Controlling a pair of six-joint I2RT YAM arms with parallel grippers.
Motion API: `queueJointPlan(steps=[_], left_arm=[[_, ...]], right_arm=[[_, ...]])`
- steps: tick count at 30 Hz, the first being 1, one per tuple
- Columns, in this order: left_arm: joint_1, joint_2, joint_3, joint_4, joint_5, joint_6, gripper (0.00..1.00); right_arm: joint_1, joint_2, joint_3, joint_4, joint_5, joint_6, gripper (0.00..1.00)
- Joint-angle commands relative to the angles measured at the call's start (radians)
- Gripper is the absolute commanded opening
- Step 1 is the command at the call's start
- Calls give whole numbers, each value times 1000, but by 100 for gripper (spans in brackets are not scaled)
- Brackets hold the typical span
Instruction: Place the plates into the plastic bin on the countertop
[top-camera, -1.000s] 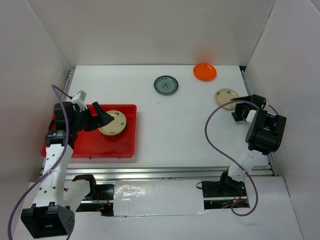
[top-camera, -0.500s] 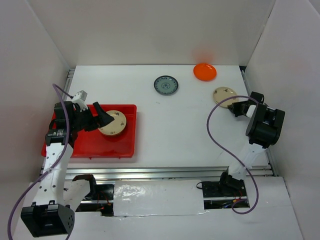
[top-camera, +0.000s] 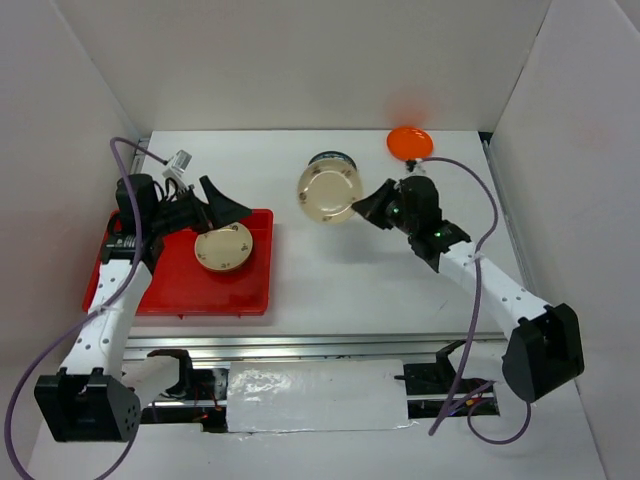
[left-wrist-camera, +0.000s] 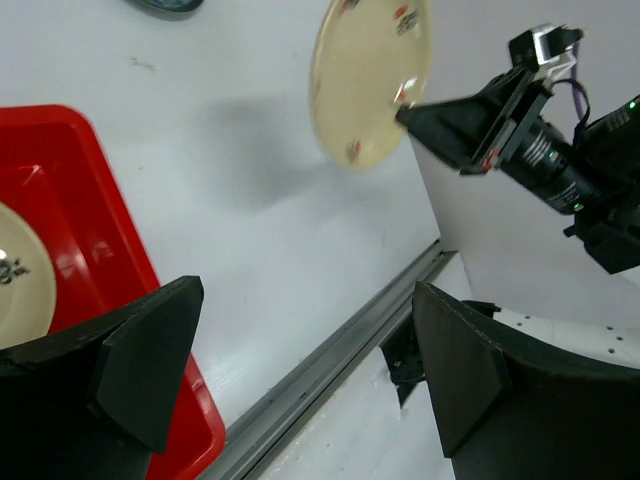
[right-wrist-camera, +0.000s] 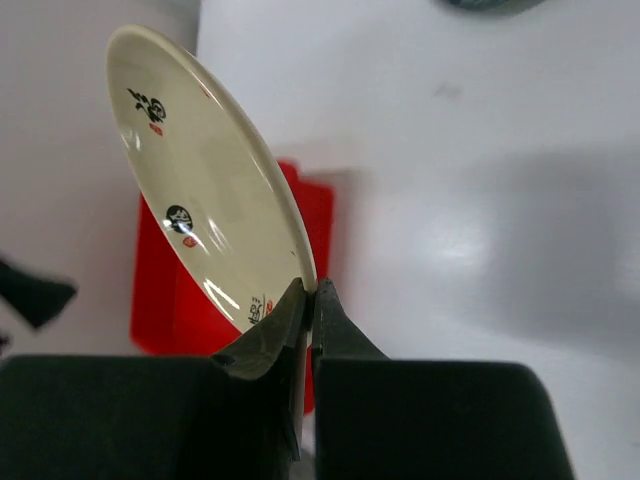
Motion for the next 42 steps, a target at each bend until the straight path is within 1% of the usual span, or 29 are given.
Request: queueJointPlan(steps=[1, 3, 4, 5, 6, 8, 9, 11, 12, 14, 15, 16, 19, 21, 22, 23, 24, 25, 26, 27, 28, 29, 30, 31, 32, 33, 35, 39, 42], left_arm=[[-25, 47, 95, 22, 62, -4, 99], [-31, 75, 131, -15, 36, 23, 99], [-31, 81, 137, -36, 16, 31, 99], [-31, 91, 150, -83, -11, 43, 99], [-31, 98, 155, -110, -59, 69, 99], [-31, 121, 172, -201, -129, 94, 99], [-33, 133, 169, -219, -171, 115, 99], [-31, 142, 160, -226, -174, 125, 99], [-31, 145, 151, -216, -168, 126, 97], [-33, 151, 131, -199, -141, 120, 89], [-31, 151, 125, -176, -127, 114, 84], [-31, 150, 120, -170, -118, 111, 75], [-60, 142, 120, -148, -82, 103, 65], [-65, 135, 132, -150, -81, 108, 39], [-66, 133, 141, -159, -85, 113, 16], [-66, 133, 147, -167, -93, 114, 1], [-68, 138, 154, -179, -120, 117, 0], [-68, 139, 161, -191, -137, 119, 0], [-68, 145, 170, -219, -159, 117, 0], [-66, 147, 178, -243, -265, 102, 0], [-57, 151, 189, -269, -341, 90, 0], [-50, 147, 190, -323, -427, 53, 0], [-45, 142, 192, -358, -534, 30, 0], [-8, 138, 172, -374, -708, 10, 0], [9, 127, 154, -375, -769, -10, 0], [42, 121, 135, -363, -785, -28, 0], [65, 134, 79, -339, -788, -39, 0], [70, 187, 17, -253, -751, -65, 0], [69, 237, 9, -248, -733, -65, 0]], right_arm=[[79, 10, -39, 80, -205, -50, 0], [124, 9, -51, 170, -268, -9, 0], [138, 12, -29, 171, -293, -10, 0], [156, 15, -10, 153, -279, -16, 0], [190, 15, 1, 140, -270, -19, 0], [214, 22, 28, 140, -277, -16, 0], [230, 35, 45, 143, -287, -15, 0], [242, 55, 68, 143, -316, -13, 0], [247, 82, 80, 148, -351, -10, 0], [262, 108, 113, 157, -377, 2, 0], [267, 140, 126, 157, -398, 2, 0], [273, 157, 155, 157, -406, 5, 0], [281, 219, 208, 146, -416, 11, 0], [276, 262, 226, 166, -426, 30, 0], [274, 274, 237, 183, -441, 39, 0], [270, 288, 243, 197, -451, 62, 0], [264, 314, 249, 224, -460, 76, 0], [259, 328, 266, 235, -477, 82, 3], [258, 338, 277, 237, -480, 94, 12], [247, 346, 284, 216, -468, 96, 56], [242, 340, 278, 199, -442, 94, 73], [238, 325, 259, 188, -361, 91, 95], [228, 287, 236, 174, -315, 88, 96], [227, 267, 190, 154, -266, 87, 97], [225, 250, 173, 131, -174, 82, 100], [224, 224, 156, 107, -150, 76, 100], [215, 210, 111, 100, -138, 58, 100], [182, 171, 42, 114, -159, 47, 100], [156, 145, 24, 117, -170, 35, 100]])
